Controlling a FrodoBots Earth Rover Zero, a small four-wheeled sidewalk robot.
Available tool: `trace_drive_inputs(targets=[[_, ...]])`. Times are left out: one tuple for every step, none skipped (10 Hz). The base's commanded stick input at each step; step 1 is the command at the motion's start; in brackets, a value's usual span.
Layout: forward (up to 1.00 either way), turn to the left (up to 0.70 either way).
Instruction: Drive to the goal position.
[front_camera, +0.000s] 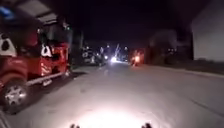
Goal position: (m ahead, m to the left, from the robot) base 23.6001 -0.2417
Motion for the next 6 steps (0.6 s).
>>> trace_drive_inputs(targets=[[0.7, 0.0], [0.7, 0.0], [0.7, 0.0], [0.7, 0.0], [0.7, 0.0], [0.7, 0.0]])
